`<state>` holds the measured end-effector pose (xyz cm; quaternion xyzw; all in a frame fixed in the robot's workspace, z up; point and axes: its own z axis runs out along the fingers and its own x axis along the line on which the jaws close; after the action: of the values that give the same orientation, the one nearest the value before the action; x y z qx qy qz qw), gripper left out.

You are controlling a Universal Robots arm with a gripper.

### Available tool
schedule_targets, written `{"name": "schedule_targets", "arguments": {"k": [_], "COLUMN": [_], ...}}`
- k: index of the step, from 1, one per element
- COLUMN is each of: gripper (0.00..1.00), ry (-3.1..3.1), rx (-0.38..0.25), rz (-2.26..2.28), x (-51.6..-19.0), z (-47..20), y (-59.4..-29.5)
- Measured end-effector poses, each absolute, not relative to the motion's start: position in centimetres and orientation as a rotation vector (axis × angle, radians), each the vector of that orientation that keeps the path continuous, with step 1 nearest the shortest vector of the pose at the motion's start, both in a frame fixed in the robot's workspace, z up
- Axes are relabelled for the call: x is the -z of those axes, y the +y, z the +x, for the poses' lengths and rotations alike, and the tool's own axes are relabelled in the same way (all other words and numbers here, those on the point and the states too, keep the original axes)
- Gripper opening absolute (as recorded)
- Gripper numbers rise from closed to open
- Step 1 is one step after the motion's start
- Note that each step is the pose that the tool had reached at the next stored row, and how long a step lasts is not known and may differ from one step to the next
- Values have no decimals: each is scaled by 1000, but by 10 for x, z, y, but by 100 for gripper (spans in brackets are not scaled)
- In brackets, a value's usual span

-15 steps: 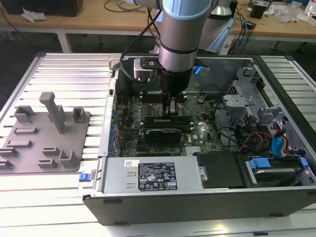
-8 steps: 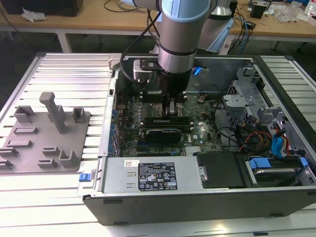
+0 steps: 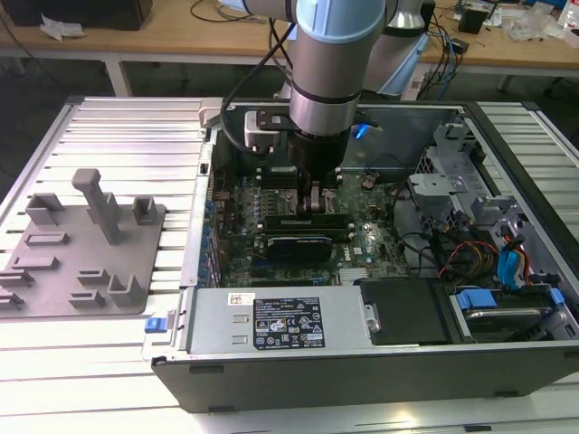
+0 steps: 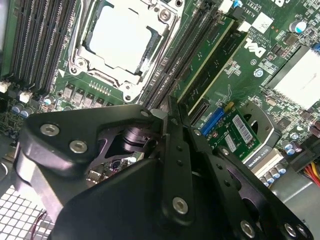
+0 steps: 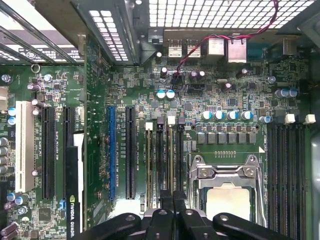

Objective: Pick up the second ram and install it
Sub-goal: 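Insert the second ram into the second slot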

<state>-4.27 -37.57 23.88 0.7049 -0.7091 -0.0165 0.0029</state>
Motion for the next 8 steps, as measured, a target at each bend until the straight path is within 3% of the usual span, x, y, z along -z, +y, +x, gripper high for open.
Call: {"name": "schedule_targets", "arguments": {"k": [8], "gripper": [9], "ry": [-2226], "rx": [58], "rz": [2213], "x": [-238], "z": [-43], "y": [-376]}}
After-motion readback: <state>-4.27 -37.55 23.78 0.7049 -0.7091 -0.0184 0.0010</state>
